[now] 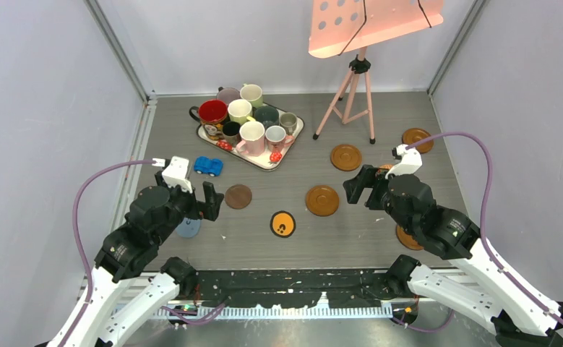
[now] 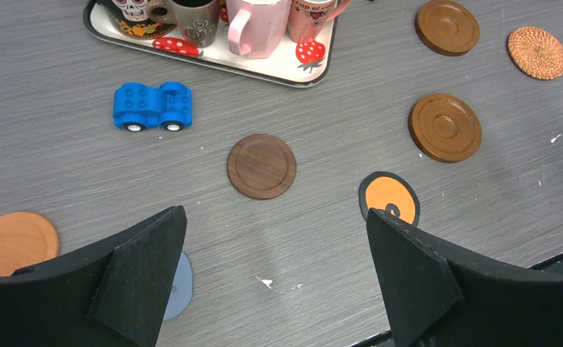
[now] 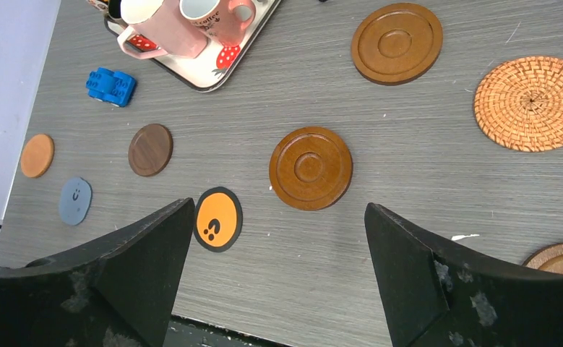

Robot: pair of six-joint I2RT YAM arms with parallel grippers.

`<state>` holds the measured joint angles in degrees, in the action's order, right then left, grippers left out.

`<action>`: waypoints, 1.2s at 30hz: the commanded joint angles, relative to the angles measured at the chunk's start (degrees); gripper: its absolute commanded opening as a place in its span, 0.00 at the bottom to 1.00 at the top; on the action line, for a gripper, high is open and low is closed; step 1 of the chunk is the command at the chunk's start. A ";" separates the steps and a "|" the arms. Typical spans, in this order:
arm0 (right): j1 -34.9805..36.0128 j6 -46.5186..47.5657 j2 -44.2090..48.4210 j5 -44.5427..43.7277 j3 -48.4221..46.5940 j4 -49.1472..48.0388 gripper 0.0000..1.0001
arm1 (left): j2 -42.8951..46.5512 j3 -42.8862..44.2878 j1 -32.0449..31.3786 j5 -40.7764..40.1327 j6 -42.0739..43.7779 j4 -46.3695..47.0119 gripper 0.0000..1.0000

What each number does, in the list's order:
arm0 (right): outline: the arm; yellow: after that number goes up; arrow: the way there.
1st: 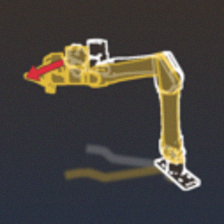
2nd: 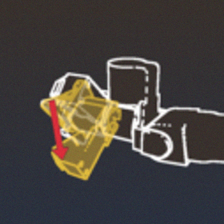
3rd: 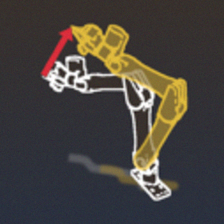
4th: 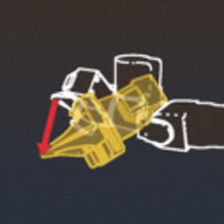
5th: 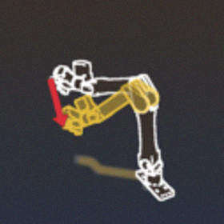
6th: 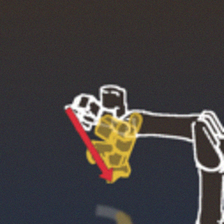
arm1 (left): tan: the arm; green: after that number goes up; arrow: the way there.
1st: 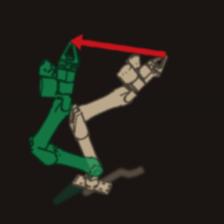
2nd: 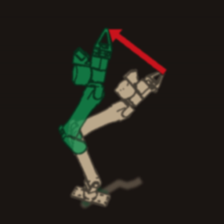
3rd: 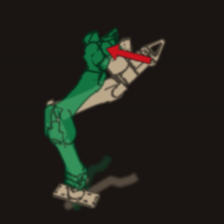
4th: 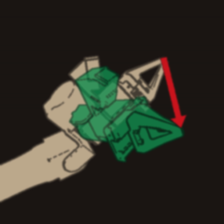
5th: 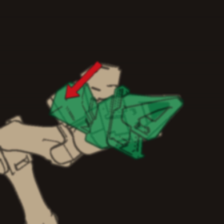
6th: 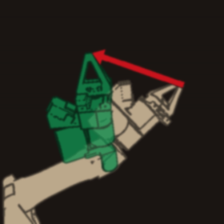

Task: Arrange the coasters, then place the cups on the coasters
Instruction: Move the coaster to the center of the board.

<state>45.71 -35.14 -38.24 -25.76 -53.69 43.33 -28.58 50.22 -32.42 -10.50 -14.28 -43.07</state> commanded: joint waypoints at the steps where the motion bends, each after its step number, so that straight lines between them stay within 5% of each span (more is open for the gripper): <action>1: 0.27 -1.83 0.43 -1.76 0.17 -2.22 0.95 | 0.73 -0.02 0.34 -0.22 1.25 2.22 0.99; 15: 0.33 -2.87 0.42 -1.99 0.72 -2.12 0.95 | 1.70 -1.47 0.34 -1.06 1.90 2.57 1.00; 27: 0.33 -13.06 -0.89 -12.91 4.13 -1.48 0.96 | 3.83 -5.21 0.34 -1.56 2.06 4.05 1.00; 36: 0.26 -4.96 -8.49 -15.34 6.38 -7.27 0.94 | 4.56 -5.88 0.35 -1.37 2.28 4.22 1.00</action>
<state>45.71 -44.36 -42.65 -37.19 -48.42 42.02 -25.08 44.23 -32.42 -11.49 -12.82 -41.82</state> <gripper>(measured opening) 0.959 0.994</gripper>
